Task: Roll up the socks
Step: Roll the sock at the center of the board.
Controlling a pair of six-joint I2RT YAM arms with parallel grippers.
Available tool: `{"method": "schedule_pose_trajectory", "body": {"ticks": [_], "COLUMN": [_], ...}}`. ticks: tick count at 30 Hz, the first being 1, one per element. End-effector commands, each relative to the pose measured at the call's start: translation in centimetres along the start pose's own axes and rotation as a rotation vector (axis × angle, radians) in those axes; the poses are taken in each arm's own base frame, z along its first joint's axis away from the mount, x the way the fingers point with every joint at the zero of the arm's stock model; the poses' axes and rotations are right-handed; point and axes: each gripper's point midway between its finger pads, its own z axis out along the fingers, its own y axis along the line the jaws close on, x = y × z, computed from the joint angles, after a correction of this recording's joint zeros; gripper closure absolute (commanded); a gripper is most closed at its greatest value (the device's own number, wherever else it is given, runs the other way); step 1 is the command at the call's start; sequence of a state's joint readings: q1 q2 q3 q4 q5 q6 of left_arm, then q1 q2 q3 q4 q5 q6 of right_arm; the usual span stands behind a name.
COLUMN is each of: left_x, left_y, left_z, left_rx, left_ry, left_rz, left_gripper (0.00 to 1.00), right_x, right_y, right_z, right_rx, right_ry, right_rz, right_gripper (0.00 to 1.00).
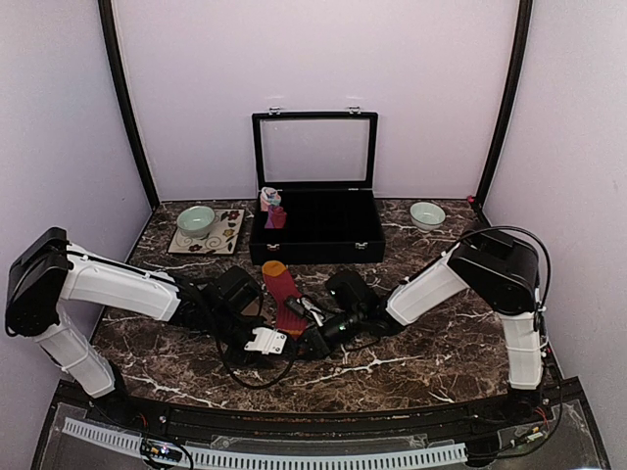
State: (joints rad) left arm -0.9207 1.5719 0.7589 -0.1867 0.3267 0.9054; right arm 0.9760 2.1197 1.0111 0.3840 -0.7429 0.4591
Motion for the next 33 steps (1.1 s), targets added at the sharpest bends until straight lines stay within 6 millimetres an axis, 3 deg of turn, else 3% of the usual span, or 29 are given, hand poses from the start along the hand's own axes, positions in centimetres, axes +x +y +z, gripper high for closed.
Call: {"method": "schedule_pose_trajectory", "body": {"ticks": [1,10,17,19,22,27,33], "left_x": [0.3,2.3,2.8,3.1,3.1,1.8,3.2], "left_y": [0.2,-0.1,0.3,0.1,-0.1,0.4,-1.5], "left_z": [0.5,2.1,2.1,2.3,2.3,2.1,2.5], "left_rx": [-0.032,-0.008,-0.037,-0.025,0.012,0.166,0.309], "left_ry": [0.016,0.091,0.114,0.129,0.131,0.084,0.118], "left_rz": [0.011,-0.02,-0.014,-0.02,-0.044,-0.209,-0.305], "left_gripper": [0.65,0.69,0.68,0.72,0.85,0.85,0.86], "right_x": [12.2,12.1,12.4,12.2,11.0,8.3,7.3], "right_y": [-8.4,-8.1,-8.1,-8.0,-7.6,-6.7,-6.0], "right_z": [-1.2,-1.6,-1.6,-1.7,-1.8,-2.8,-3.6], "right_rx": [0.299,0.29,0.285,0.281,0.273,0.295,0.3], "right_ry": [0.291,0.286,0.29,0.281,0.242,0.151,0.086], "right_rz": [0.354,0.348,0.35,0.346,0.313,0.191,0.141], "right_gripper": [1.0,1.0,1.0,1.0,0.99,0.88,0.79]}}
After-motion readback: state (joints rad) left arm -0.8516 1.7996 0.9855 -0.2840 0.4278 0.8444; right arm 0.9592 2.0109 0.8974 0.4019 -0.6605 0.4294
